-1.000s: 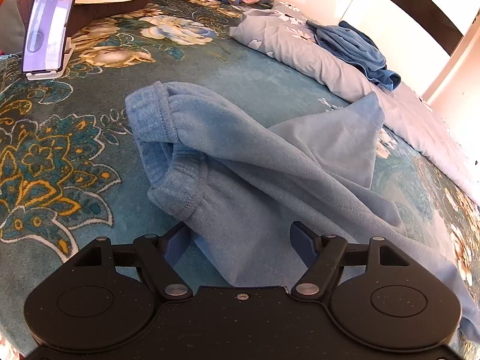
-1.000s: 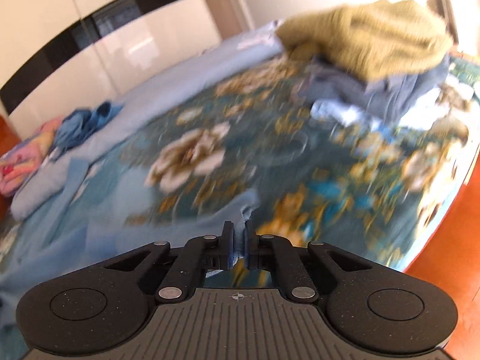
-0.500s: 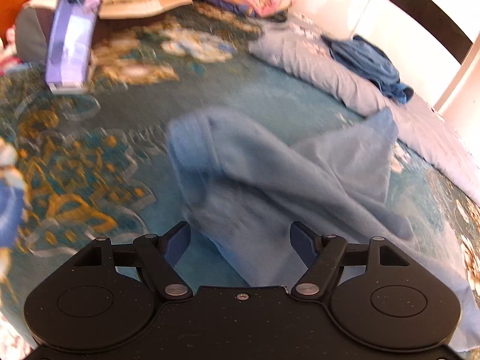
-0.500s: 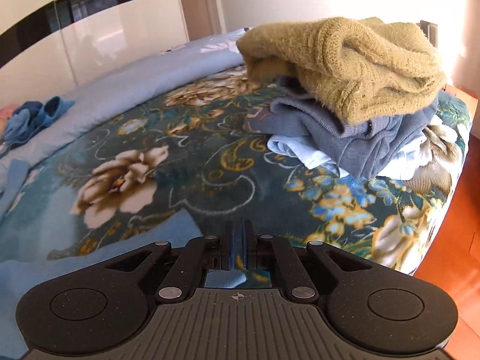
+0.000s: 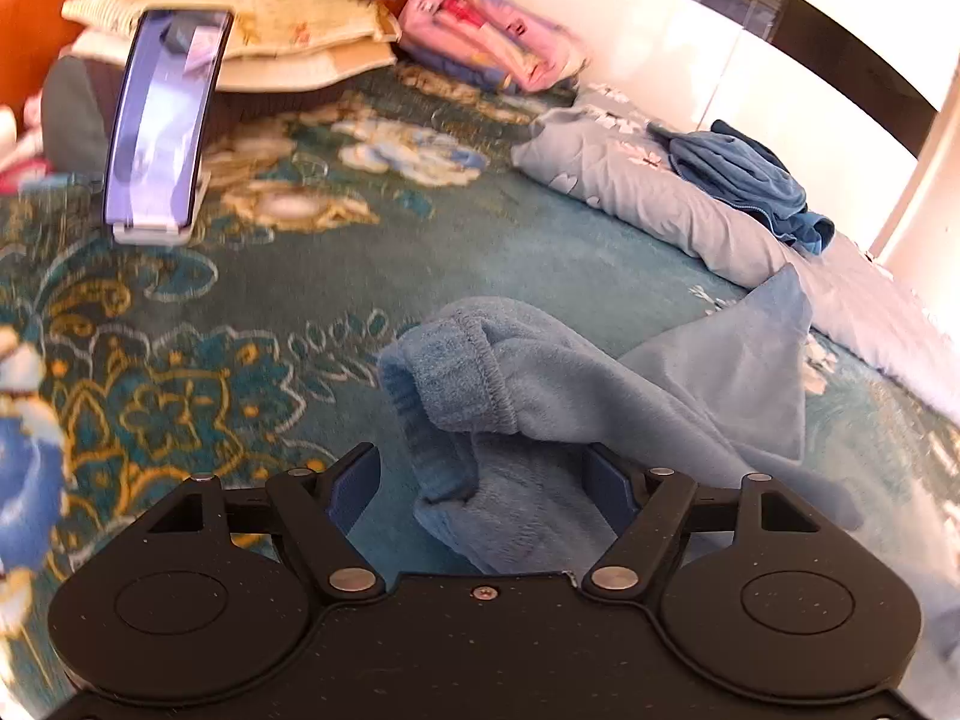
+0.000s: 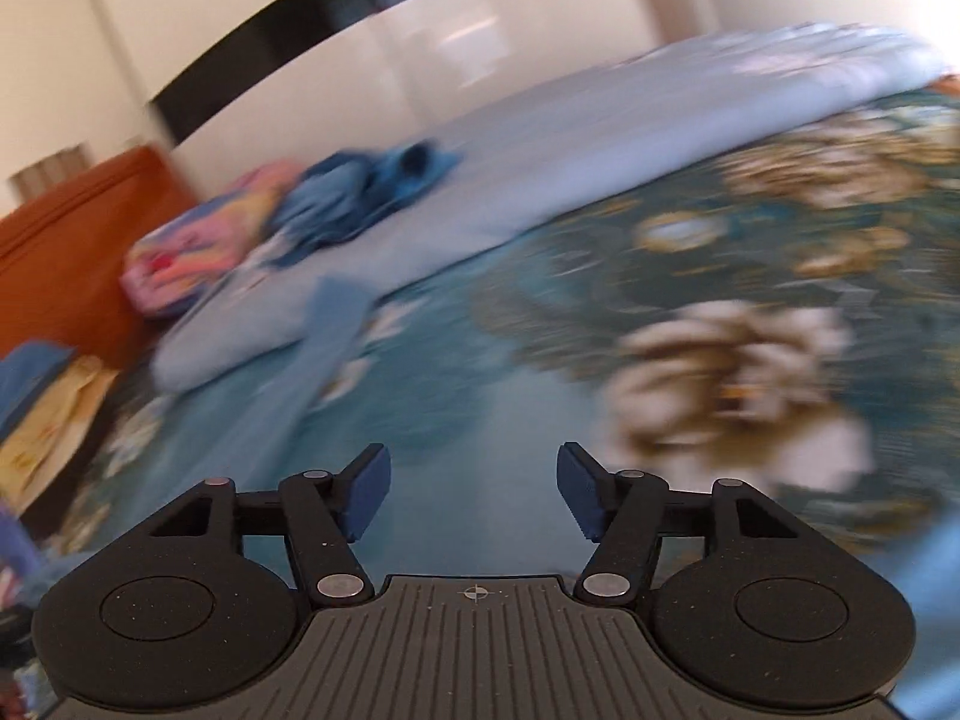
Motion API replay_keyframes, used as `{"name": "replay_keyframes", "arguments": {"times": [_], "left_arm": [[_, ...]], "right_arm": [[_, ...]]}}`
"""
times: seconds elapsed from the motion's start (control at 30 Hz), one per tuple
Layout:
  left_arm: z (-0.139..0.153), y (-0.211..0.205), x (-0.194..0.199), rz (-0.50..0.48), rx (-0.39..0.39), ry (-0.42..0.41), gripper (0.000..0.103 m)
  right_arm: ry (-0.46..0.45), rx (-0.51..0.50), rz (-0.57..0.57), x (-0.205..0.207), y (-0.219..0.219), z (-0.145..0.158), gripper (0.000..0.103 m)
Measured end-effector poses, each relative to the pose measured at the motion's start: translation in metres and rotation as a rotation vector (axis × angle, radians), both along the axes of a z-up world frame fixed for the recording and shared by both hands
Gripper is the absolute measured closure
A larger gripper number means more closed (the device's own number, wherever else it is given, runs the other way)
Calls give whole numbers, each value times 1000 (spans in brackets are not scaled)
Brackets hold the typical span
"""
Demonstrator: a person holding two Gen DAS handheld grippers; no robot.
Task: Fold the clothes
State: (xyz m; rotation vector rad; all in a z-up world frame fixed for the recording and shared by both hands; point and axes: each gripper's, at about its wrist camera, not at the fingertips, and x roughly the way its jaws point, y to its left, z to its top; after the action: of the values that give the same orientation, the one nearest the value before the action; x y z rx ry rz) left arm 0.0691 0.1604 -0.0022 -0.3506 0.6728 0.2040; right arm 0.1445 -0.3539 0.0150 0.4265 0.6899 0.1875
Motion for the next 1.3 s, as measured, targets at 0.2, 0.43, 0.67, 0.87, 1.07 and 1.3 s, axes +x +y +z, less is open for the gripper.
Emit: {"name": "replay_keyframes", "arguments": {"times": [0.2, 0.43, 0.67, 0.87, 1.07, 1.3], "left_arm": [[0, 3, 1, -55, 23, -39, 30], [-2, 9, 3, -65, 23, -48, 30], [1, 13, 3, -52, 17, -55, 30], [10, 9, 5, -66, 37, -78, 30], [15, 5, 9, -73, 25, -113, 30], [11, -10, 22, -121, 6, -108, 29]], "right_arm": [[114, 237, 207, 104, 75, -26, 21], [213, 310, 191, 170, 127, -59, 22], [239, 333, 182, 204, 153, -73, 27], [304, 384, 46, 214, 154, -78, 99], [14, 448, -35, 189, 85, -26, 100], [-132, 156, -281, 116, -23, 4, 100]]}}
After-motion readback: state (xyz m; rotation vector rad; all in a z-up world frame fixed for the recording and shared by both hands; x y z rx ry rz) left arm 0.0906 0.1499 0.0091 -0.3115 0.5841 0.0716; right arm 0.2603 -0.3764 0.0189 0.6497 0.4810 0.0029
